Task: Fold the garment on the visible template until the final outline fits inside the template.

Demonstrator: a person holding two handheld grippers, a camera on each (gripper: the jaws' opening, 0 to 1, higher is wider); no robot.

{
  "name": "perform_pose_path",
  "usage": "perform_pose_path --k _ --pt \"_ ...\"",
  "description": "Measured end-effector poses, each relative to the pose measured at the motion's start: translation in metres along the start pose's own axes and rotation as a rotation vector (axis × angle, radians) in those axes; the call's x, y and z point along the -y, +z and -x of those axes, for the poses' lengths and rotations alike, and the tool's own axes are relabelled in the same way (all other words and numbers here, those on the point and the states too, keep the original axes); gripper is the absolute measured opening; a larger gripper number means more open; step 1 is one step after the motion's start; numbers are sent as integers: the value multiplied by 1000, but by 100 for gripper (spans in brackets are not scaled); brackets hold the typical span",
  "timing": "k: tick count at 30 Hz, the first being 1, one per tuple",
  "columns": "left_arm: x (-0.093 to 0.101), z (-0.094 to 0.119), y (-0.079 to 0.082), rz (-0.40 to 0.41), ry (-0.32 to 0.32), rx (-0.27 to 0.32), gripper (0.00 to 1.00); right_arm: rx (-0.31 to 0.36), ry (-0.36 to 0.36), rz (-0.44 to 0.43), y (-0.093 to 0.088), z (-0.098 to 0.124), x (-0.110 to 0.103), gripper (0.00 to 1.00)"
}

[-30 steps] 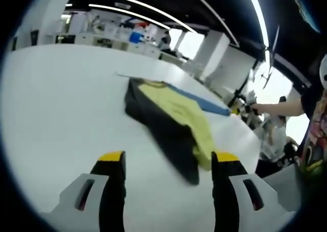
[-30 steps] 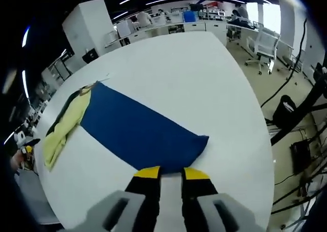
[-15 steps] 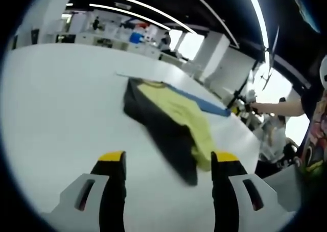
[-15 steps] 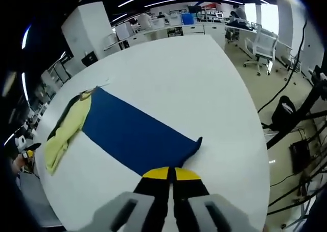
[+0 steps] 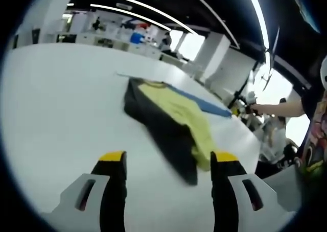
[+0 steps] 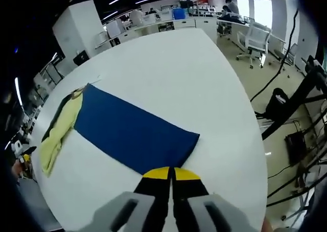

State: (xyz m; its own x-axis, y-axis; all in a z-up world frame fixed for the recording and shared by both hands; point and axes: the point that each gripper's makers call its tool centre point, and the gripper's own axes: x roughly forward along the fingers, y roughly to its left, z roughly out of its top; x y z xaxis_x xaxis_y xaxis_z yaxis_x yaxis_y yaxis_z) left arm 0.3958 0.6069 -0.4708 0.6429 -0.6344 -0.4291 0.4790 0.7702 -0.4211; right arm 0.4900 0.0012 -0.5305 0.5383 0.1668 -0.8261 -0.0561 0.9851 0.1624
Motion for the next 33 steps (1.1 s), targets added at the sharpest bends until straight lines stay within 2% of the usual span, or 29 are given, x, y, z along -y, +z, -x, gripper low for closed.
perform_pose_path --k 2,4,5,14,17,21,23,25,26,27,28,30,33 --pt "1 0 0 6 0 3 63 -4 0 1 2 -8 2 0" --pt "1 0 0 6 2 5 63 -37 -13 25 -5 -8 0 0" --pt "1 0 1 6 2 7 63 -46 -17 33 -6 -7 6 0" --pt "1 3 1 11 7 12 63 -44 -17 14 -8 -5 2 0" --pt "-2 4 0 8 6 7 63 -39 -8 6 -8 -5 3 7" --pt "-2 3 1 7 3 9 63 -13 -5 26 -2 -4 0 27" --pt "-1 2 2 7 0 11 63 -4 1 38 0 -2 -1 31" --pt "1 0 2 6 -3 13 63 35 20 45 6 0 -5 39" --pt "2 0 2 4 -5 12 63 75 16 59 12 1 -5 46" --pt "3 -1 2 3 -6 11 63 94 26 61 13 4 -8 57" --pt "5 -2 2 2 -10 9 63 139 55 60 19 6 -14 66" --pt "8 -2 3 1 -13 11 63 163 82 79 21 10 -19 78" --pt "8 -3 3 0 -15 13 63 202 90 115 21 17 -26 86"
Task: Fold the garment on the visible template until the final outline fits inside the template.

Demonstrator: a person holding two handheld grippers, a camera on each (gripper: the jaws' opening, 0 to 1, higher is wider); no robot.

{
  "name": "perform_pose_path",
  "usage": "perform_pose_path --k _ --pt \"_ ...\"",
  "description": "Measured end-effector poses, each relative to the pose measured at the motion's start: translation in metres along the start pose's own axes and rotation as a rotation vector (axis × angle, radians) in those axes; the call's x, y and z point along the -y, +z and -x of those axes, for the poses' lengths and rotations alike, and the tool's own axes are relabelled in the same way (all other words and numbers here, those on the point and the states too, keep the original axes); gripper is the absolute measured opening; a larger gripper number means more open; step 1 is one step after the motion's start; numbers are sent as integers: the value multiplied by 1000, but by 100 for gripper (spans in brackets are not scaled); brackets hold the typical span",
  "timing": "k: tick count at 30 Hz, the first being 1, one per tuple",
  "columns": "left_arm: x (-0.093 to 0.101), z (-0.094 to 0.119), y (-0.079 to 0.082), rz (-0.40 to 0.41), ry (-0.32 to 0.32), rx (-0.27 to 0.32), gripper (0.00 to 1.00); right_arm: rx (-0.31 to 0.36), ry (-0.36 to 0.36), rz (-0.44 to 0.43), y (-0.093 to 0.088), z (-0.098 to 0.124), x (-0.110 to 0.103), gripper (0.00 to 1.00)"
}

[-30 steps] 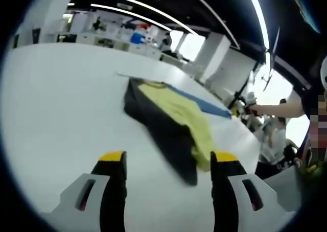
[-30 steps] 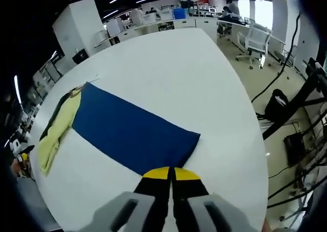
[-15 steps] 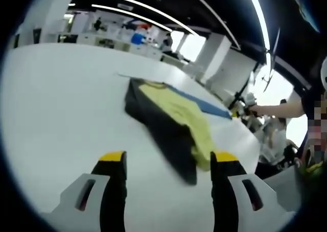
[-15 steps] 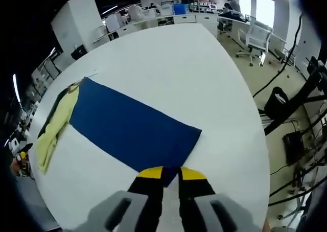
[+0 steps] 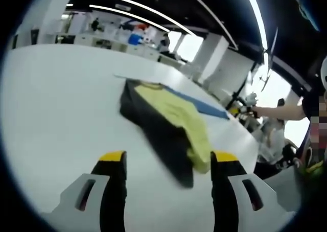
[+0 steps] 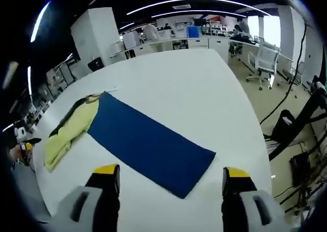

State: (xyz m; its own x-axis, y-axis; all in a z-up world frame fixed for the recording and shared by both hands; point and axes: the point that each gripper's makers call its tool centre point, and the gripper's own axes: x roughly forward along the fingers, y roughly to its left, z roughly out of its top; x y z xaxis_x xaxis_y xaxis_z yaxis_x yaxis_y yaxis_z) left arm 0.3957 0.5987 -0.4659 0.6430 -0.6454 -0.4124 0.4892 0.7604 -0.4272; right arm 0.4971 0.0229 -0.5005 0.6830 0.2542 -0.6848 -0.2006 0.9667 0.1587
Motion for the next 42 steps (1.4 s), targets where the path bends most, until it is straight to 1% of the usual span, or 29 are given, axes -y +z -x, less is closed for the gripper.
perform_pose_path --k 3,5,6,7,9,11,14,17,20,22,24,25,26,27,30,32,33,34,35,36,39,42 --pt "3 -1 0 -2 -4 -1 63 30 16 0 2 5 -6 96" --pt "4 -1 1 -3 -9 2 63 31 20 11 2 5 -7 99" --pt "5 -2 1 -3 -12 1 63 25 30 19 -3 11 -14 99" --pt "6 -2 2 -5 -14 1 63 21 34 25 -5 12 -16 99" --pt "8 -3 2 -9 -18 1 63 20 41 38 -4 11 -18 99" --pt "8 -3 2 -16 -22 -5 63 14 52 49 -6 14 -25 100" --pt "9 -3 2 -24 -29 -8 64 15 58 58 -7 16 -27 100" --pt "9 -3 3 -27 -38 -11 64 41 78 49 -3 20 -35 100" --pt "10 -3 2 -43 -42 -22 65 63 97 65 1 20 -40 100" --pt "11 -4 1 -55 -46 -28 65 78 129 69 4 22 -52 100" --pt "11 -5 -1 -77 -44 -40 65 83 143 78 3 24 -62 100" --pt "11 -7 -3 -91 -40 -51 65 103 163 98 5 26 -71 100" --pt "11 -8 -5 -104 -40 -60 65 107 178 100 5 28 -81 100" --pt "11 -9 -6 -112 -40 -67 64 104 187 99 4 29 -85 100" --pt "16 -12 -14 -140 -43 -100 63 122 216 118 5 33 -103 100" --pt "17 -14 -23 -168 -33 -136 61 156 242 116 9 37 -117 100" --pt "16 -14 -33 -189 -36 -178 60 158 248 113 9 39 -121 100" --pt "17 -15 -38 -206 -38 -193 59 166 265 118 10 40 -125 100" --pt "23 -17 -44 -212 -44 -208 59 177 278 122 10 42 -131 100" --pt "25 -18 -48 -214 -50 -216 59 179 298 120 9 47 -140 100" --pt "31 -23 -58 -200 -43 -228 58 198 346 109 7 55 -156 100" --pt "36 -25 -66 -185 -45 -244 57 183 372 137 -3 61 -167 100"
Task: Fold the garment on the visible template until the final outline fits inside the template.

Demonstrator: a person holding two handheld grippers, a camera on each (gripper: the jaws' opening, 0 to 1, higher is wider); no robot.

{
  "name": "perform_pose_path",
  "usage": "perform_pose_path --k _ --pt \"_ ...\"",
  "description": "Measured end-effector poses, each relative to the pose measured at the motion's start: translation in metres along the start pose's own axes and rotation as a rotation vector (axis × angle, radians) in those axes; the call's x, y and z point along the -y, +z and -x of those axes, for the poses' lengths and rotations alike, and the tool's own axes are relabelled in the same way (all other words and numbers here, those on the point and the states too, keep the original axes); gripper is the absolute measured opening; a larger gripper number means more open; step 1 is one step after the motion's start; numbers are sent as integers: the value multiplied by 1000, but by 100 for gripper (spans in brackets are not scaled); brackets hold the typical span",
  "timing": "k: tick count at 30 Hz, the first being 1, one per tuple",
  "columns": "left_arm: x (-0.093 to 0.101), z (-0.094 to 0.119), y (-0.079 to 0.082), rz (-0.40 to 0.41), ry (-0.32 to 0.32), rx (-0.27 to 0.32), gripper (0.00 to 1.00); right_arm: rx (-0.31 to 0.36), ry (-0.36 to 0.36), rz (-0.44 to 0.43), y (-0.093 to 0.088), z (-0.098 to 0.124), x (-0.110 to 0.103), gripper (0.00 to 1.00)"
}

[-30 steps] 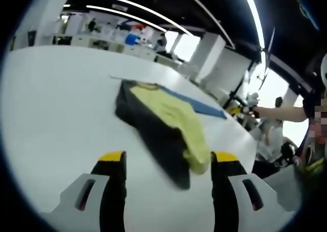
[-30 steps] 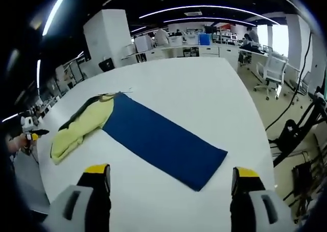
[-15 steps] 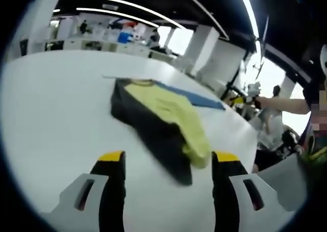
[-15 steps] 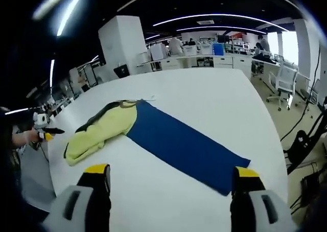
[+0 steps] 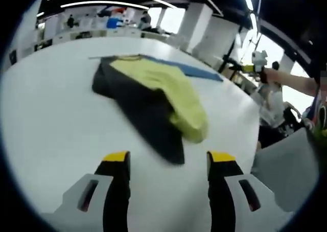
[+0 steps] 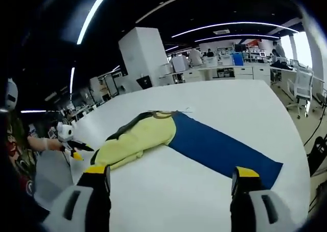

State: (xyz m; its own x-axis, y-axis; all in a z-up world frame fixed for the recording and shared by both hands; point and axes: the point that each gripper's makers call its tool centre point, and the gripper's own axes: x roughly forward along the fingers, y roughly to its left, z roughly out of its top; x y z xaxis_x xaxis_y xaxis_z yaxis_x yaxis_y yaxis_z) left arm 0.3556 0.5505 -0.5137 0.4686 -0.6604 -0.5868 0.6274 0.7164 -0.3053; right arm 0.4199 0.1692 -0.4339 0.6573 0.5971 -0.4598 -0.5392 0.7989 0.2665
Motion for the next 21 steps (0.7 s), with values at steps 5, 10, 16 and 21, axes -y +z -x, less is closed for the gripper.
perform_pose_path --k 5,10,16,21 --pt "3 -2 -6 -41 -5 -35 56 -46 31 50 -11 6 -23 100" --pt "5 -8 -4 -40 -6 -43 52 -65 38 56 -16 11 -35 99" --pt "5 -12 -2 -4 7 -29 40 -56 31 44 -16 17 -27 99" --pt "0 -12 -7 24 19 -40 28 -51 28 35 -15 19 -30 98"
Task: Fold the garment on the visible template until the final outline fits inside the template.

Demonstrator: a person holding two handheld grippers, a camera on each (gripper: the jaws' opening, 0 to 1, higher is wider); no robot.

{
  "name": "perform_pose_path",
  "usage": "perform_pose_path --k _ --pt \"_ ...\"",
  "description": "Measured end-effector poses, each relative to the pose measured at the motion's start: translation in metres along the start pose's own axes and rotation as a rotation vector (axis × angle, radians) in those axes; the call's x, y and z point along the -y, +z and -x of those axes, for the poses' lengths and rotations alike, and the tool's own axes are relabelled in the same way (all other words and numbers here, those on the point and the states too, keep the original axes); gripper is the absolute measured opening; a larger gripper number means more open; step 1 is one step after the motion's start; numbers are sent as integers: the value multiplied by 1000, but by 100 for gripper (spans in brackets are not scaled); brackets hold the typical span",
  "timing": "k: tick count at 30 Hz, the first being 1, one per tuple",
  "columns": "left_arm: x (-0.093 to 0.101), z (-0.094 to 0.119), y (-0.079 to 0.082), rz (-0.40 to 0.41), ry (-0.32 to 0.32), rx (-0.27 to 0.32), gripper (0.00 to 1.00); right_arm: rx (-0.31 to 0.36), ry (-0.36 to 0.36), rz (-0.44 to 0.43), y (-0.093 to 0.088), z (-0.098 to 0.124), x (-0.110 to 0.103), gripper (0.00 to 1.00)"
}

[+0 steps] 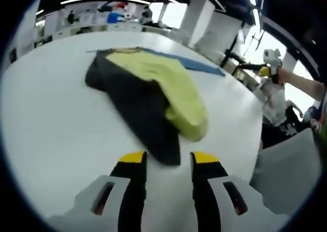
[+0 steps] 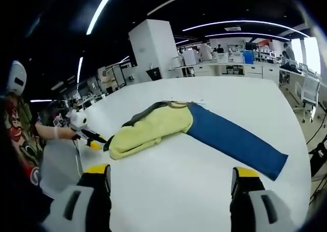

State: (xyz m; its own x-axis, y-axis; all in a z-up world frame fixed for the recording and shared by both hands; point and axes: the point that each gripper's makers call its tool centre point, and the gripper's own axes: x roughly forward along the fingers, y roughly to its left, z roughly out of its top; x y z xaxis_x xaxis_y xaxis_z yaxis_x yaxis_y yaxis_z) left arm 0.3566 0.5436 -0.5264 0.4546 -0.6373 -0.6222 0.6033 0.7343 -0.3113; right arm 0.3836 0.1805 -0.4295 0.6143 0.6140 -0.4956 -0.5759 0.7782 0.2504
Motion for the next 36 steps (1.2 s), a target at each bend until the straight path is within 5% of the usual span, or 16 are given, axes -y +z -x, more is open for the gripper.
perform_pose_path --k 14,24,36 --pt "-11 -3 -5 100 28 7 0 -9 3 -4 -3 0 -16 97" --pt "-27 15 5 93 56 17 0 6 5 -13 -7 7 -25 96" --pt "-67 69 27 -2 129 4 0 -3 -4 36 -3 14 -58 96"
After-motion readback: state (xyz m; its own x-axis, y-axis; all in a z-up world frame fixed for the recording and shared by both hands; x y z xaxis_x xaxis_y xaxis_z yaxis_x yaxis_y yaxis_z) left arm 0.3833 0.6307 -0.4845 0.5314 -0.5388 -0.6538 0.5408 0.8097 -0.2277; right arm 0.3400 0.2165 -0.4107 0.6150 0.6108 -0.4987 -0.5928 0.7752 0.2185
